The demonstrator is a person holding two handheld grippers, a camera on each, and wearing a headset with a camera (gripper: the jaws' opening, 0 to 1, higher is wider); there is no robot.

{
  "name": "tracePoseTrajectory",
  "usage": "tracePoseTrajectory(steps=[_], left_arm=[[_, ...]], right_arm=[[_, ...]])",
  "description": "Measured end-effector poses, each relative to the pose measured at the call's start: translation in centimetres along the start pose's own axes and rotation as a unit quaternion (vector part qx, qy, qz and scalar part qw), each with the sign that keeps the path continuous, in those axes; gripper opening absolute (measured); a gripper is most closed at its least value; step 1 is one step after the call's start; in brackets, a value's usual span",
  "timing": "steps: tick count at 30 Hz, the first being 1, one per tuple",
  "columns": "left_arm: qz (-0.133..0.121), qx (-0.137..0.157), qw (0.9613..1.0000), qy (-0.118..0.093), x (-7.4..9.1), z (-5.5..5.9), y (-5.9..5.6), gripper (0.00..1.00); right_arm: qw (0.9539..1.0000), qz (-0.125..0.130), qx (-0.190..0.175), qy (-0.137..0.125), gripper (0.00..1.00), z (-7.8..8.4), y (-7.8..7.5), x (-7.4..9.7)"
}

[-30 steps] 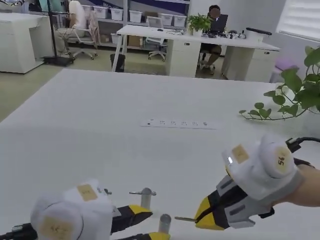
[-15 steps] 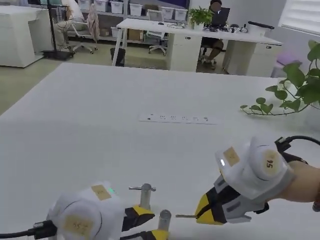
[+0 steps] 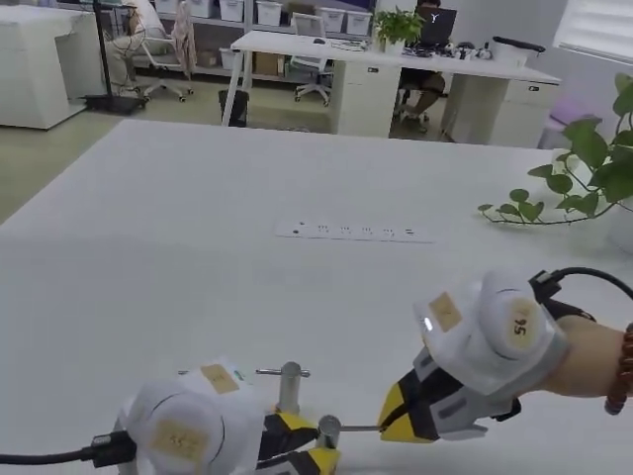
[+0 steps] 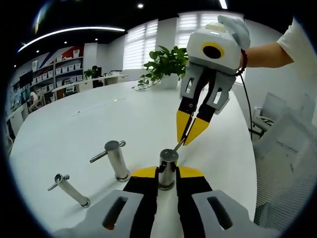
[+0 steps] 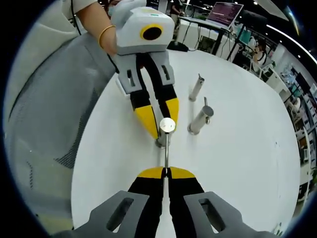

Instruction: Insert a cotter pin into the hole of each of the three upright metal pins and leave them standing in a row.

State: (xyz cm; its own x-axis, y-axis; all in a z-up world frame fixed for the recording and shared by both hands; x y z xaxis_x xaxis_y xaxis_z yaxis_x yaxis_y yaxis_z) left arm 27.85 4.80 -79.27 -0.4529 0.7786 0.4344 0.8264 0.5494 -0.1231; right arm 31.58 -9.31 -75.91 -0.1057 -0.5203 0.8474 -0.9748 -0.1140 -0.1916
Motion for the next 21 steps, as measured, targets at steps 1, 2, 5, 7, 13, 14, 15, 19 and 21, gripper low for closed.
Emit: tracePoseTrajectory(steps=[1,2,5,7,13,14,15,19,21], left_arm=[[0.001,0.001,1.0000,0.000,0.0,0.0,0.0,0.12],[0.001,0.001,1.0000,0.000,0.0,0.0,0.0,0.12],[0.001,0.001,1.0000,0.000,-0.1,0.1,0.0,0.12],[0.001,0.001,1.0000,0.000,-0.1,0.1,0.0,0.12],[0.004,0.001,1.0000,-0.002,-0.1,0.1,0.1,0.12],[0.005,0.001,1.0000,-0.003,-0.1,0.1,0.1,0.12],[0.005,0.002,1.0000,-0.004,-0.1,0.1,0.2,0.12],[0.007,0.003,0.9999,-0.009,-0.2,0.3,0.2,0.12],[0.007,0.003,0.9999,-0.008,-0.2,0.4,0.2,0.12]], right_arm=[[1.0000,0.000,0.000,0.000,0.03,0.0,0.0,0.0],[1.0000,0.000,0.001,-0.001,0.03,-0.1,-0.1,0.0],[1.0000,-0.003,0.005,-0.001,0.03,-0.2,-0.1,0.0],[1.0000,-0.004,0.007,0.000,0.03,-0.4,-0.1,-0.1],[0.9998,-0.005,0.017,0.012,0.03,-0.9,-0.3,-0.2],[0.9997,-0.005,0.022,0.014,0.03,-1.0,-0.3,-0.2],[0.9996,-0.004,0.022,0.016,0.03,-1.0,-0.3,-0.2],[0.9996,-0.003,0.019,0.020,0.04,-1.1,-0.3,-0.3],[0.9996,-0.003,0.016,0.021,0.04,-1.2,-0.2,-0.3]])
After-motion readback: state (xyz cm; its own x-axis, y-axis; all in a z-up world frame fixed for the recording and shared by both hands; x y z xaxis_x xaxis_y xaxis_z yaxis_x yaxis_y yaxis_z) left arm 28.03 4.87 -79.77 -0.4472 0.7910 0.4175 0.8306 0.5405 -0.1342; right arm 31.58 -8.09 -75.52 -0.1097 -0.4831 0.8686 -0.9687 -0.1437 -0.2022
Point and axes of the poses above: the centre of the closed fingertips' face, and the gripper's own axes: x roughly backward along the fingers, y roughly to its left, z roughly out of its underside, the point moved 8 cm from there along x, roughly backward along the fingers, and after that the axes turned 4 degrees about z, right-handed, at the moved point
